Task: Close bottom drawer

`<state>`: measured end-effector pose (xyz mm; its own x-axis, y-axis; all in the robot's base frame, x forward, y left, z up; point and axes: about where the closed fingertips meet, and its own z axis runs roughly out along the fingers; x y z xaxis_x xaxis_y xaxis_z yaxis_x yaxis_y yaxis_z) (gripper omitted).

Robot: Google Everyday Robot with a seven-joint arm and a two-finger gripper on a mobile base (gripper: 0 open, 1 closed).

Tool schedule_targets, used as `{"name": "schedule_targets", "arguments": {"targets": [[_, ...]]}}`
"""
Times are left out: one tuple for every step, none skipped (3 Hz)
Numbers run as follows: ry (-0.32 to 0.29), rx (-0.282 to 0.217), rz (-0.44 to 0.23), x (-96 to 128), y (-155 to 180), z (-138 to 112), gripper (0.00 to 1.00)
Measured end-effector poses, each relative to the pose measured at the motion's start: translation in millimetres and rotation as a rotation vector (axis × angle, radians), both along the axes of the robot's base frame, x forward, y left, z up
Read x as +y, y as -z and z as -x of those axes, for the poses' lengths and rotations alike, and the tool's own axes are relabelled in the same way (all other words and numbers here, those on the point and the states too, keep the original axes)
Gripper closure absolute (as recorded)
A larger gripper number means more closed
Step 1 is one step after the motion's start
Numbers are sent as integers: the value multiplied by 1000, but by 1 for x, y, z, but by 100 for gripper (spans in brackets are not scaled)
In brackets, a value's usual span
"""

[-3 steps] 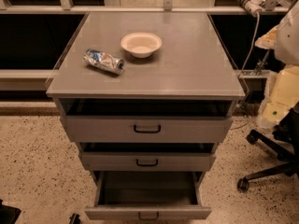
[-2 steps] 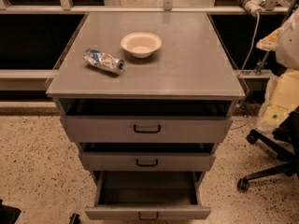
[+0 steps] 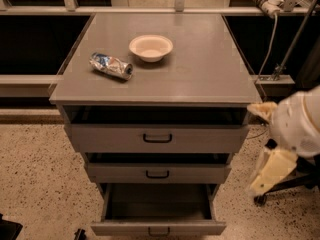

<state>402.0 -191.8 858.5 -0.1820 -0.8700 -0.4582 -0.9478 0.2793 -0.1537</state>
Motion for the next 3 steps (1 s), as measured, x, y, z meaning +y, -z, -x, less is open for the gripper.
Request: {"name": "schedule_targets", "arguments": {"targets": [[82, 81, -226, 10, 98, 23, 0], [209, 171, -327, 1, 195, 34, 0], [230, 178, -346, 1, 214, 30, 19]]}}
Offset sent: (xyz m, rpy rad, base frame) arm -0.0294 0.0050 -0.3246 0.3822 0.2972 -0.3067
